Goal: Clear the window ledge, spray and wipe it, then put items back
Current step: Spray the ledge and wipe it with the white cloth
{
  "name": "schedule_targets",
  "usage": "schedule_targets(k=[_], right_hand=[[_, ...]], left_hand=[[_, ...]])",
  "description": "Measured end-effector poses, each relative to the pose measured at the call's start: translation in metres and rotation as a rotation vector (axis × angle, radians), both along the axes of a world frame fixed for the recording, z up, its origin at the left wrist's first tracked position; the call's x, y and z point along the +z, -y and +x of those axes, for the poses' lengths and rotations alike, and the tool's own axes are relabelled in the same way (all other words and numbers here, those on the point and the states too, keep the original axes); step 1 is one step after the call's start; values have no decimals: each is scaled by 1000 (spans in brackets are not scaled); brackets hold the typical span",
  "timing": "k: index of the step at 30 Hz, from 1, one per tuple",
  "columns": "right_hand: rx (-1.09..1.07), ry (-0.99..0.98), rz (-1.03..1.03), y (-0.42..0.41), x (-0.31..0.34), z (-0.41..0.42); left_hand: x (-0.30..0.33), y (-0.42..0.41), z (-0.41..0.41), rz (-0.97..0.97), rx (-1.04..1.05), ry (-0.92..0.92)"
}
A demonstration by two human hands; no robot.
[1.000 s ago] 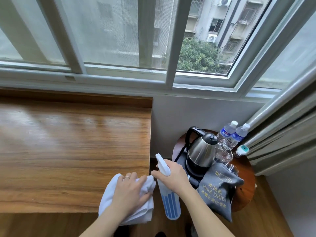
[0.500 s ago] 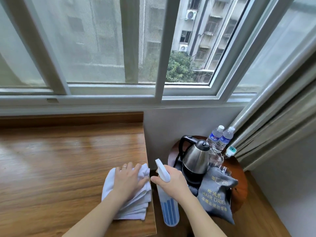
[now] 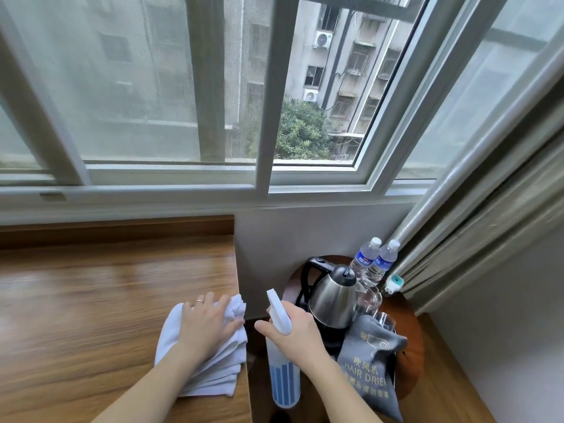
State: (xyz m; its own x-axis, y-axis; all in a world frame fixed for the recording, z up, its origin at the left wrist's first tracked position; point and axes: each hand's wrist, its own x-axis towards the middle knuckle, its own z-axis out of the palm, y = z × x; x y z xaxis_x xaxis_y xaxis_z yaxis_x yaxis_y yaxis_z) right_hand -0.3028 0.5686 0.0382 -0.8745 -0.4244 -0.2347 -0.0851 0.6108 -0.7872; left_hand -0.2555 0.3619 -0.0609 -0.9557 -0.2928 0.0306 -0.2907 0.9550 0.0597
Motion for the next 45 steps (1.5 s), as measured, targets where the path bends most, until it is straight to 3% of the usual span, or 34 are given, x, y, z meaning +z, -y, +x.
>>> schedule_targets(k=[7, 11, 14, 17, 19, 25, 32, 45], right_hand=[[24, 8, -57, -7, 3, -43], [28, 23, -93, -13, 5, -70], [19, -11, -143, -12, 14, -95], [0, -49, -194, -11, 32, -127], [-11, -73, -232, -10, 48, -150], [-38, -151, -303, -9, 85, -206], [-57, -105, -299, -38, 101, -266], [-338, -72, -140, -85, -21, -339]], left_hand=[[-1, 8, -33, -28, 64, 36], [19, -8, -56, 70, 43, -13], [48, -34, -81, 389, -115, -108], [80, -48, -107, 890, -143, 56], [92, -53, -124, 961, -173, 115], [122, -77, -185, 912, -137, -104], [136, -101, -259, 867, -130, -162], [41, -149, -370, 887, -171, -11]])
